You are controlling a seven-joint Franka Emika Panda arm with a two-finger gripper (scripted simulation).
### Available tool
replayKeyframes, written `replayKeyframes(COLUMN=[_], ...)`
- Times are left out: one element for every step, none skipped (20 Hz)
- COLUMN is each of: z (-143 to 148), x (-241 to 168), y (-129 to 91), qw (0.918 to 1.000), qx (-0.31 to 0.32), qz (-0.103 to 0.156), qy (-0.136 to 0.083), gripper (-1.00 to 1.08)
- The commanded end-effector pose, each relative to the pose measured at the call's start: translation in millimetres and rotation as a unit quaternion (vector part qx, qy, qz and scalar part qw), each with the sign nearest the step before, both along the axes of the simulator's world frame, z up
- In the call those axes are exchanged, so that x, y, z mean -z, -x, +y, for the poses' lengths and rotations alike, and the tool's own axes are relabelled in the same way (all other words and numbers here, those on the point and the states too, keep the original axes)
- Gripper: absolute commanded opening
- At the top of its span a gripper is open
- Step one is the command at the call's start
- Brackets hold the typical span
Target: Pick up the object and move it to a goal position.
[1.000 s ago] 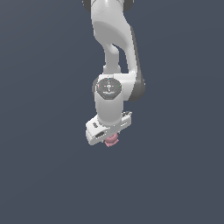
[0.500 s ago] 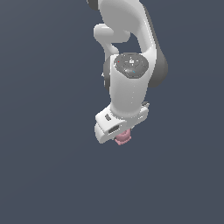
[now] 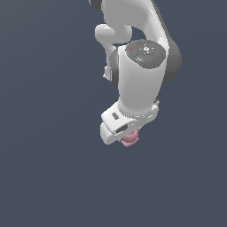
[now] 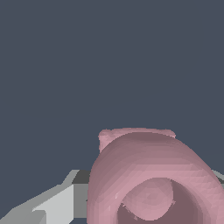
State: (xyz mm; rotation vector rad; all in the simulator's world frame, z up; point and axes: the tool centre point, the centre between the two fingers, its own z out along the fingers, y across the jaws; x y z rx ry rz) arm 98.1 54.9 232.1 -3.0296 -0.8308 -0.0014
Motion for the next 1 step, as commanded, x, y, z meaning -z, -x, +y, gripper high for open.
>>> replayKeyframes(z=[0.1], x=[-0.6], y=[-0.7], qw=[1.0], qx=[0.0], qz=[0.0], qy=[0.0], gripper=[-1.0])
